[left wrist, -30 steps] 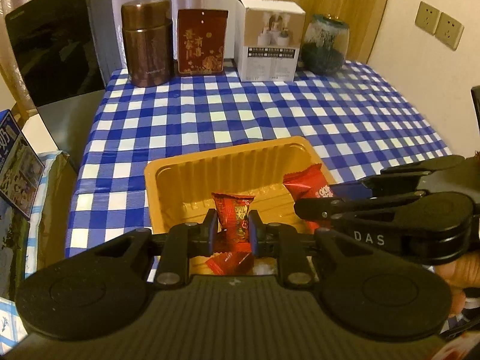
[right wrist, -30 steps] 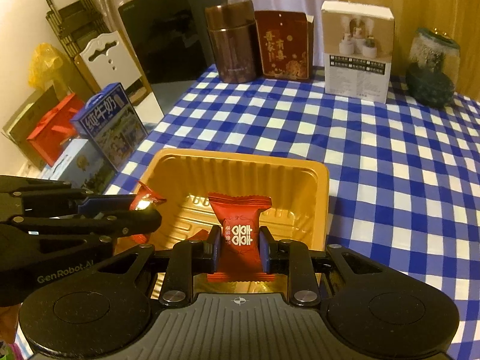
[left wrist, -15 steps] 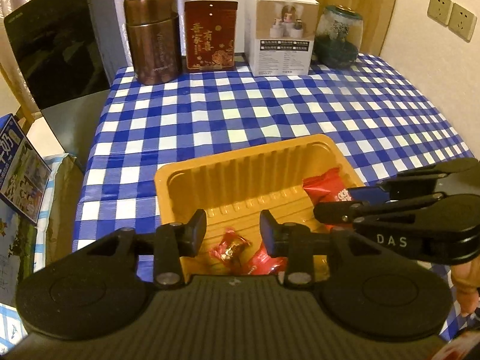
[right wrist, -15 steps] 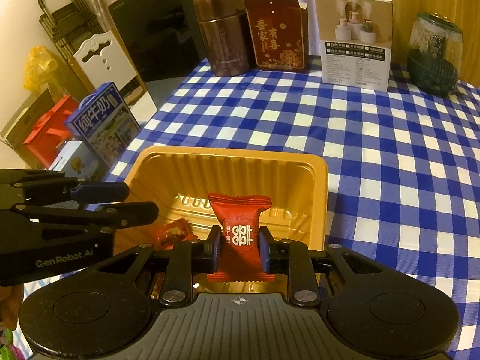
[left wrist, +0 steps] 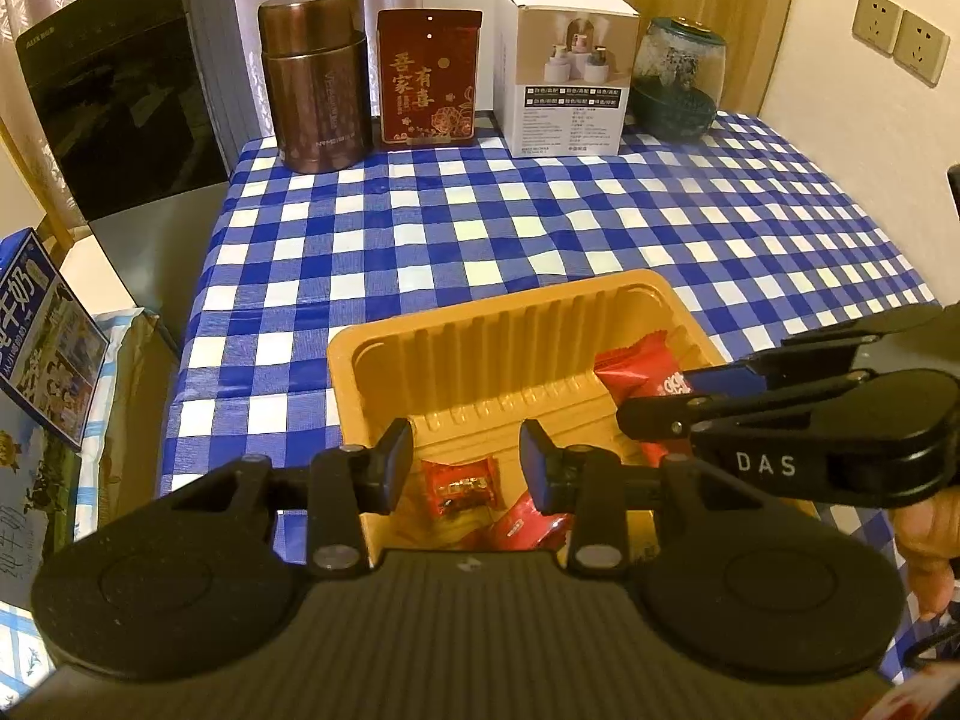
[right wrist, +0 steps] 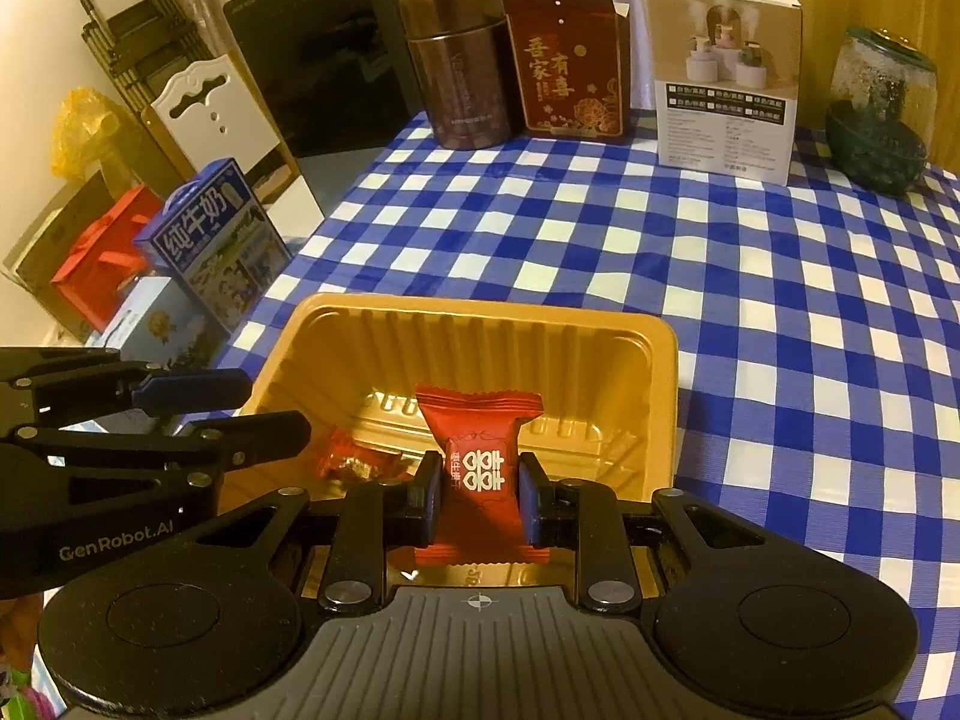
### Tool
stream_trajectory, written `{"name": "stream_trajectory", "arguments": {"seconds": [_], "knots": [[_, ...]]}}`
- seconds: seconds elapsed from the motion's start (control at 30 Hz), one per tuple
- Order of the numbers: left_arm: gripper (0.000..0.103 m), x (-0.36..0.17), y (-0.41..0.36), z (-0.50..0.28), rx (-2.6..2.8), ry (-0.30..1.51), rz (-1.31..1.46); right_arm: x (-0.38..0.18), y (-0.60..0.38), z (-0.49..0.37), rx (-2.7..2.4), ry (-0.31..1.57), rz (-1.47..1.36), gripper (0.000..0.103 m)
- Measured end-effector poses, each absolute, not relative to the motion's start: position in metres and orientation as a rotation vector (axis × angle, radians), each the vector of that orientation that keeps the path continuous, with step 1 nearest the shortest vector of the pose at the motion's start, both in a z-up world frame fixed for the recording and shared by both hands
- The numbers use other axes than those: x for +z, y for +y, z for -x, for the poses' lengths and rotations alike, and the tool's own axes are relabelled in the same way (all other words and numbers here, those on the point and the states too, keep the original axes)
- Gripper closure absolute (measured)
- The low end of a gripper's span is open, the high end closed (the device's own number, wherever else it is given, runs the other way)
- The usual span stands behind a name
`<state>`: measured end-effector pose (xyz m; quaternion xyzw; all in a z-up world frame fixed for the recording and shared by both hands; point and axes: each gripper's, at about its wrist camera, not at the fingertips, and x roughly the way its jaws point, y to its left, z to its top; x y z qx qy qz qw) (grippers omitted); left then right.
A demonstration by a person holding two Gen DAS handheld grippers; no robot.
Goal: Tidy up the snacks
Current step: 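Lower the red packet into the tray and open the right tool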
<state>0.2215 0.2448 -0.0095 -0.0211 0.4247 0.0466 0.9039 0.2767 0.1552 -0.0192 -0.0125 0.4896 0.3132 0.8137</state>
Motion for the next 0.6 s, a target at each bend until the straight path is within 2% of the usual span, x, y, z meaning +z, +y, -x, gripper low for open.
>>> {"name": "stream_trajectory", "arguments": {"seconds": [0.2,0.27,0.3,0.37,0.6], "knots": [[0.068,-0.009,0.247,-0.22,0.098,0.875,0.046,-0.019,0.158,-0.279,0.689,1.039,-0.002,0.076],[0.067,-0.009,0.248,-0.22,0.102,0.874,0.045,-0.019,0.156,-0.283,0.703,1.046,-0.048,0.073],[0.065,-0.009,0.248,-0.219,0.104,0.873,0.046,-0.018,0.154,-0.284,0.706,1.038,-0.072,0.062],[0.063,-0.009,0.249,-0.218,0.108,0.87,0.046,-0.015,0.149,-0.285,0.697,1.016,-0.104,0.049],[0.058,-0.008,0.25,-0.213,0.116,0.866,0.055,-0.004,0.134,-0.287,0.659,0.994,-0.125,0.048]]}}
